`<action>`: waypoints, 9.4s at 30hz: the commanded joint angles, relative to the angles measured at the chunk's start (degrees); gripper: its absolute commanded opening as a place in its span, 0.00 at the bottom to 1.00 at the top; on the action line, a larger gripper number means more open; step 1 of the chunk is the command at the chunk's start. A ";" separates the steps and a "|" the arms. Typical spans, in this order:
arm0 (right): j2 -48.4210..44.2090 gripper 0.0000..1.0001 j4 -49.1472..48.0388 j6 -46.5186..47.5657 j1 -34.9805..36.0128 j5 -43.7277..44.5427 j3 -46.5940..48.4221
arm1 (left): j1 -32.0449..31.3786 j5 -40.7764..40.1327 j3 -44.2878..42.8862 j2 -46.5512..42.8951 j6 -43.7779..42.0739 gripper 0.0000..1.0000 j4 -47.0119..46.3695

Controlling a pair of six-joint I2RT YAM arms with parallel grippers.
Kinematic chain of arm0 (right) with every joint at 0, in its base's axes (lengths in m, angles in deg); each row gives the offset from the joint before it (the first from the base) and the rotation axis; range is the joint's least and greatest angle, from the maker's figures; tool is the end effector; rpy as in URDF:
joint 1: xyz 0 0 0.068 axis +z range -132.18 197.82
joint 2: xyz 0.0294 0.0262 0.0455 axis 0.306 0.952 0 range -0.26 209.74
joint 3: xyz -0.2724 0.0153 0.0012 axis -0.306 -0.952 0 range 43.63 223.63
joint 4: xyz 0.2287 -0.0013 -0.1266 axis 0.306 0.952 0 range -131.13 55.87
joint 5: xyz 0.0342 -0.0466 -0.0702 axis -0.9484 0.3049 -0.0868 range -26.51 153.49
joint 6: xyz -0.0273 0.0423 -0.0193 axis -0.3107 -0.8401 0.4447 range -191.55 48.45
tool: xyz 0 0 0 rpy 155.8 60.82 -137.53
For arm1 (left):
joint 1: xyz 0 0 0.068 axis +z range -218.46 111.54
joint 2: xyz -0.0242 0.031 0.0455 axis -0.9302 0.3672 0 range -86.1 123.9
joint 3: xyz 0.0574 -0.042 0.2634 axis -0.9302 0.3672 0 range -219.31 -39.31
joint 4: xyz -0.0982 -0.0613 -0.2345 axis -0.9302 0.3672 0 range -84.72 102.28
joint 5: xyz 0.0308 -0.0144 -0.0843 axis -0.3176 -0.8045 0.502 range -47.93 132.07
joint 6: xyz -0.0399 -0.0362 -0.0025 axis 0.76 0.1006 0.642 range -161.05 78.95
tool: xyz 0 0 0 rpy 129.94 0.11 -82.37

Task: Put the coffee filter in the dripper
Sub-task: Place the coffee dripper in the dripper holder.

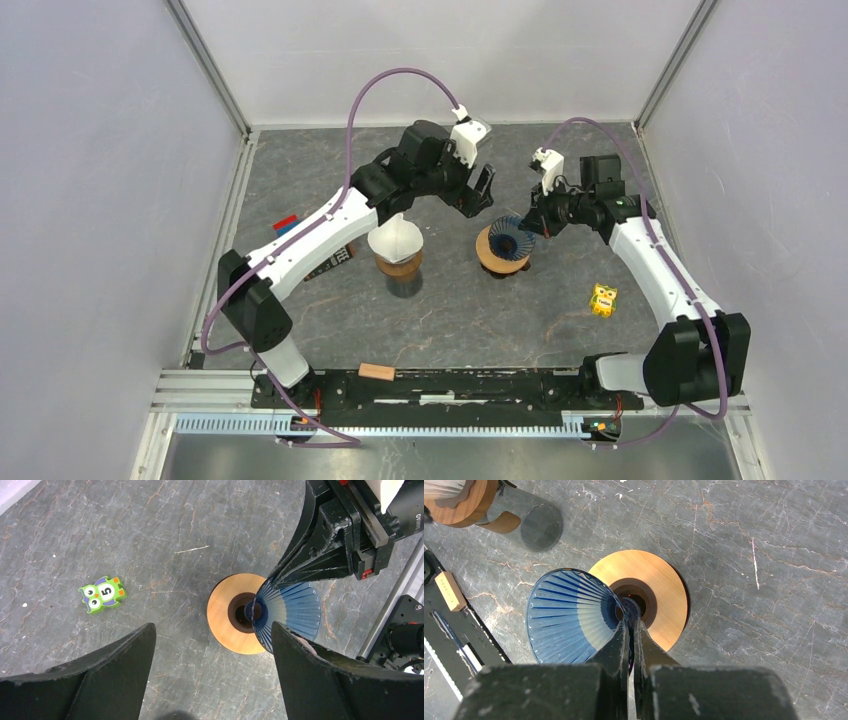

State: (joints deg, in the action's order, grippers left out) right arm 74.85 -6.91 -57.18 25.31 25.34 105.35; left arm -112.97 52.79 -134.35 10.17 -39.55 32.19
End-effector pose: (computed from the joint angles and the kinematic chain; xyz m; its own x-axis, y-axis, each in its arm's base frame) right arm 0.2679 0.0575 0.2950 -0.5815 -0.2733 -0.7662 -0.6810 0.6788 0.2747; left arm 0.2742 -0.2789 0.3793 -0.3572 0.3153 -0.8792 0.7967 0.5941 -0.1107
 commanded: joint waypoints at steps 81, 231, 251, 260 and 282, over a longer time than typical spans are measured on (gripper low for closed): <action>10.53 0.00 4.22 2.42 0.93 2.62 9.52 | -4.54 9.11 1.76 11.12 26.76 0.02 2.27; 11.17 0.11 -5.33 7.77 6.53 10.64 -1.54 | -6.46 9.71 2.06 17.21 22.86 0.12 0.26; 10.17 0.28 -1.37 7.17 6.54 11.21 5.55 | -5.32 9.23 -1.77 15.13 22.06 0.38 2.36; 9.04 0.37 -0.22 6.64 6.47 11.73 8.20 | -3.62 9.94 -2.46 13.39 21.34 0.57 2.53; 5.78 0.43 0.17 8.09 1.41 11.05 3.89 | 0.65 10.02 -10.04 19.11 20.30 0.59 5.58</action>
State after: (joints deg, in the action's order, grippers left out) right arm 81.28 -6.27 -49.98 27.38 38.15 110.00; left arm -112.73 62.10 -141.41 27.37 -15.86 38.03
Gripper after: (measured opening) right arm 0.446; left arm 0.602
